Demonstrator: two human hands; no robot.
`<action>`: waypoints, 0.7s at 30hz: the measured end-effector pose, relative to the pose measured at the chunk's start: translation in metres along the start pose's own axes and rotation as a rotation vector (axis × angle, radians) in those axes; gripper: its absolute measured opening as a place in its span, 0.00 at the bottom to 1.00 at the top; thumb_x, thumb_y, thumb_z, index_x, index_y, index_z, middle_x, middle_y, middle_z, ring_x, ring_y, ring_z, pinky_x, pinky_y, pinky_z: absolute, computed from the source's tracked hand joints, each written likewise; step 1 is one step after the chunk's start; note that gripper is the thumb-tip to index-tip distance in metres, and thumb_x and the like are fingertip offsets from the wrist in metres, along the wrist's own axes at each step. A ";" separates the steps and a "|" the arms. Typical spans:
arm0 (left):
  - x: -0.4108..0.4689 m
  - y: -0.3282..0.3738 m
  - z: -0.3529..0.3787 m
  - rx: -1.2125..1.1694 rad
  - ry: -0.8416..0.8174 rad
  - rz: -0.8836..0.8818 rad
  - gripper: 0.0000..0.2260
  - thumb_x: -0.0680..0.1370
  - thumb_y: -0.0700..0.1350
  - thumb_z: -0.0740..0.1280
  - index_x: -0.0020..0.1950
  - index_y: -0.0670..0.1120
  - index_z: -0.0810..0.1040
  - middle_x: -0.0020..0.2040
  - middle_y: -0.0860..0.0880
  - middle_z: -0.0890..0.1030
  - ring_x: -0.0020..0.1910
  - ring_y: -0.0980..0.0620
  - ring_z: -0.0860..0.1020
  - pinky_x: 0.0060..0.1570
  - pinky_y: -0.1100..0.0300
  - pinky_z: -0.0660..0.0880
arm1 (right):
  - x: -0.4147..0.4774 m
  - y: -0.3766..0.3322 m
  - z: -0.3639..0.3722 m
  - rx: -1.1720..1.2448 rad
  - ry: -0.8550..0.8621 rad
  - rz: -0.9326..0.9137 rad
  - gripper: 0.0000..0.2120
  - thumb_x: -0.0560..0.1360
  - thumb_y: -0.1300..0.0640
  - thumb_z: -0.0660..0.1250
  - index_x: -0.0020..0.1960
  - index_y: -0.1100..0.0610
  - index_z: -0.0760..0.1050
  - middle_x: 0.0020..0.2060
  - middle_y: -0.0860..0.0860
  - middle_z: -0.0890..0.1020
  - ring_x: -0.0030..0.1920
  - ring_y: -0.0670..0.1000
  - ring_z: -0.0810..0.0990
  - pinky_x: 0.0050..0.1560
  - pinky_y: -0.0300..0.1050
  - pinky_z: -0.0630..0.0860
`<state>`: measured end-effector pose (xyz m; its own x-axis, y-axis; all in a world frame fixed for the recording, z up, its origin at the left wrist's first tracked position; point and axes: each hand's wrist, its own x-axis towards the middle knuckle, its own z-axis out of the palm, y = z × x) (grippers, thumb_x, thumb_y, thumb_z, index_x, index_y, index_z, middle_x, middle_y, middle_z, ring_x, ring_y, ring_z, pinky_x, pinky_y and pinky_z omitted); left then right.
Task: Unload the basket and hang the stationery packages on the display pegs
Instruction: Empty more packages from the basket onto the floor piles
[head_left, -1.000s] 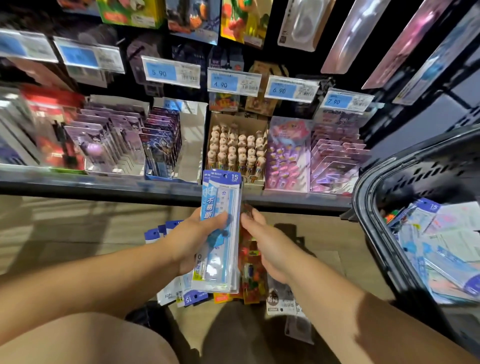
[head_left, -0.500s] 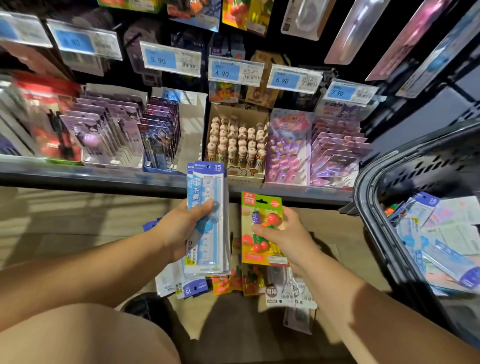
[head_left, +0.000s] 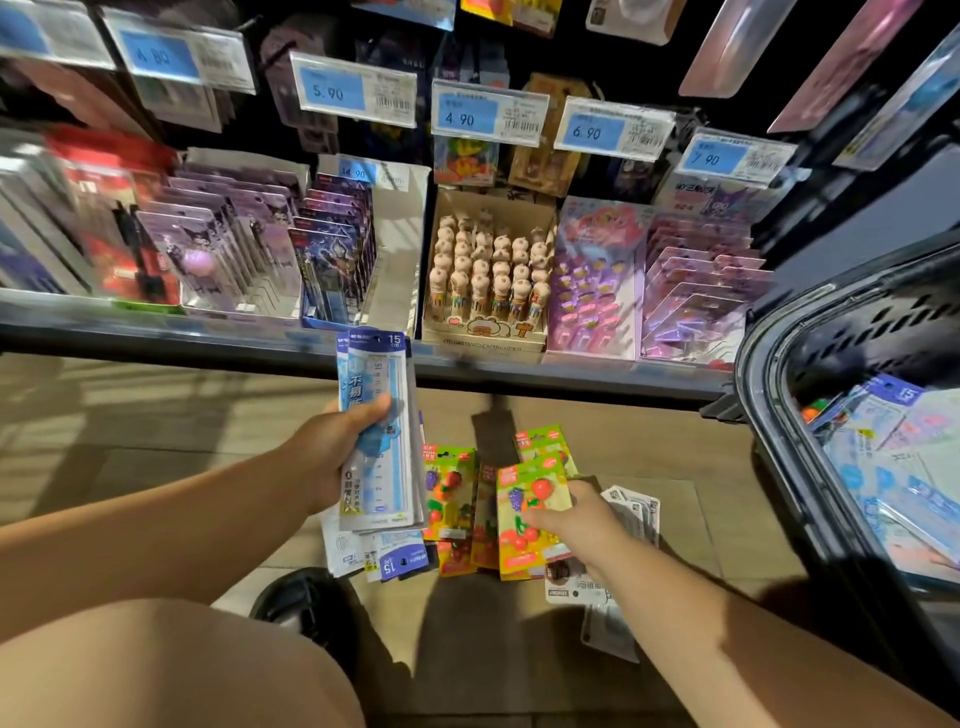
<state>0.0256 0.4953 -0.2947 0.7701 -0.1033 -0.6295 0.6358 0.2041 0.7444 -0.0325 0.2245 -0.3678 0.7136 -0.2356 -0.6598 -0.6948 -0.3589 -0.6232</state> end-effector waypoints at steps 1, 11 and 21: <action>0.001 -0.001 0.000 0.002 -0.004 -0.002 0.10 0.79 0.48 0.66 0.58 0.45 0.75 0.40 0.45 0.82 0.36 0.45 0.81 0.43 0.50 0.78 | 0.002 -0.003 0.005 0.001 -0.005 -0.009 0.37 0.64 0.50 0.80 0.67 0.56 0.69 0.57 0.52 0.80 0.58 0.55 0.78 0.59 0.54 0.76; 0.006 -0.022 0.006 0.067 -0.001 -0.101 0.17 0.78 0.47 0.68 0.65 0.45 0.73 0.46 0.43 0.85 0.38 0.45 0.83 0.40 0.51 0.79 | -0.020 -0.017 0.027 0.052 -0.194 0.267 0.17 0.79 0.60 0.63 0.63 0.59 0.60 0.43 0.54 0.73 0.47 0.51 0.80 0.56 0.46 0.76; -0.007 -0.026 0.029 0.124 -0.042 -0.093 0.21 0.74 0.48 0.72 0.64 0.43 0.72 0.53 0.39 0.83 0.45 0.43 0.82 0.45 0.49 0.79 | -0.067 -0.079 0.035 0.258 -0.330 -0.090 0.14 0.79 0.45 0.64 0.62 0.49 0.69 0.54 0.49 0.79 0.54 0.48 0.80 0.52 0.45 0.79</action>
<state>0.0047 0.4624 -0.3033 0.7073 -0.1573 -0.6892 0.7042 0.0703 0.7065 -0.0287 0.2998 -0.2894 0.7347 0.1032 -0.6705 -0.6604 -0.1174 -0.7417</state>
